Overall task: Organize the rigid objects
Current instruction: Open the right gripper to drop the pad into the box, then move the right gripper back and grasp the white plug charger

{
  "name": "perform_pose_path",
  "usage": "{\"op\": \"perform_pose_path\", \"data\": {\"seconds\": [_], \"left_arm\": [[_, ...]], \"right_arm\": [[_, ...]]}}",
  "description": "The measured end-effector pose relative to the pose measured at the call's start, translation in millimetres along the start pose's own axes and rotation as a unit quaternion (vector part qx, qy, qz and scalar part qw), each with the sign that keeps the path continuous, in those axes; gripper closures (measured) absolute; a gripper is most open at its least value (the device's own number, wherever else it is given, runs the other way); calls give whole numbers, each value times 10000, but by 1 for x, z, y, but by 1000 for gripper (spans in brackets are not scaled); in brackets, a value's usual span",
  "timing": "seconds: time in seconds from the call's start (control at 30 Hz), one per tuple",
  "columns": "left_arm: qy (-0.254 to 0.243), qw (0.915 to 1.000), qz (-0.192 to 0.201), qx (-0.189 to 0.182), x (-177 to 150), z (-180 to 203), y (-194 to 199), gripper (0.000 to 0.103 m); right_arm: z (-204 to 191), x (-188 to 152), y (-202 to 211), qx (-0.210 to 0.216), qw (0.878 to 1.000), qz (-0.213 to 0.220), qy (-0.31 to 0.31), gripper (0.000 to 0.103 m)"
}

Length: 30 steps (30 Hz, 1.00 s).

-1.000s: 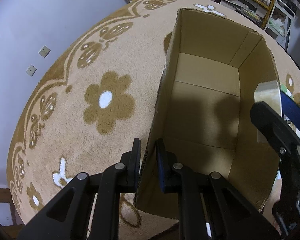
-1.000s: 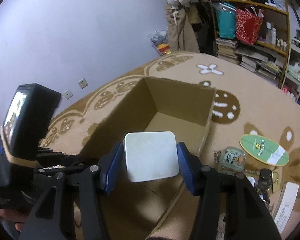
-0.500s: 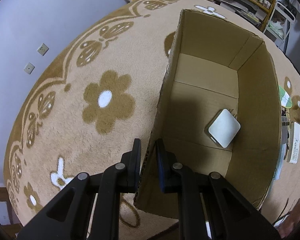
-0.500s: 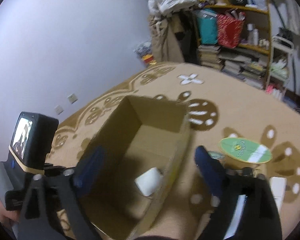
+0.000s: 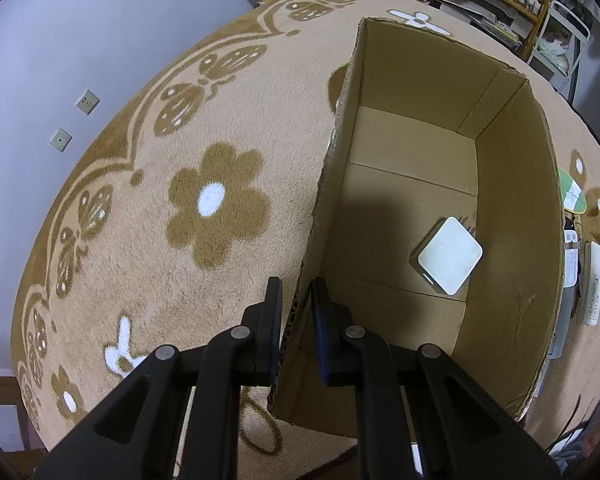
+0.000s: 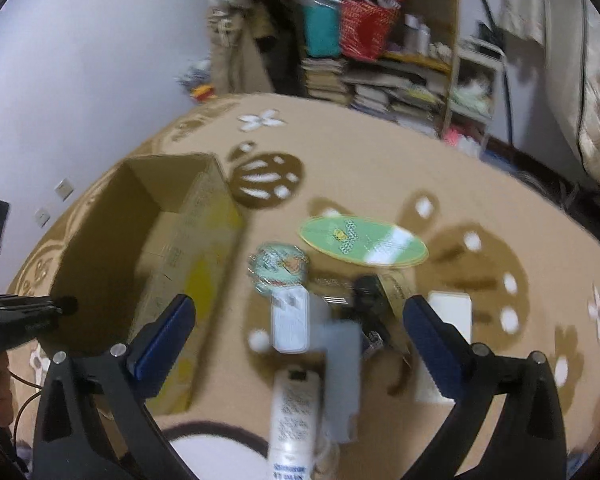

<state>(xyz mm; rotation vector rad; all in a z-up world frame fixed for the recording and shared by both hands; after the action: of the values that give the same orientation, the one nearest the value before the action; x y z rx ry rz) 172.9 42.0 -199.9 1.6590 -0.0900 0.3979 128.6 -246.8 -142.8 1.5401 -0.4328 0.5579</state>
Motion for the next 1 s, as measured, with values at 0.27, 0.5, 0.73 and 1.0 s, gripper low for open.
{"op": "perform_pose_path", "data": {"seconds": [0.27,0.5,0.73,1.0], "left_arm": [[2,10000,7,0,-1,0,1,90],[1,10000,0,-2,0,0,1,89],[-7,10000,-43,-27,1,-2,0,89],[-37,10000,-31,-4,1,-1,0,89]], "right_arm": [[17,-34,-16,-47,9985,-459,-291,0],[6,-39,-34,-57,9982,-597,-61,0],[-6,-31,-36,55,9994,-312,149,17],[-14,-20,-50,297,9995,-110,87,34]]}}
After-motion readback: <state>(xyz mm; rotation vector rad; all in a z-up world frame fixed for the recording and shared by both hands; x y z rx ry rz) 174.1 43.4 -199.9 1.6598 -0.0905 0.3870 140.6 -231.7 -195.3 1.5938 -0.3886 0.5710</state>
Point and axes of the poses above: each gripper's, at about its wrist camera, not at the fingertips, and y roughly against the way its jaws point, z to its right, x to its top, the point moved 8 cm from there along -y, roughly the way its jaws point, and after that the axes turned 15 degrees about y, right-handed, at the moved point
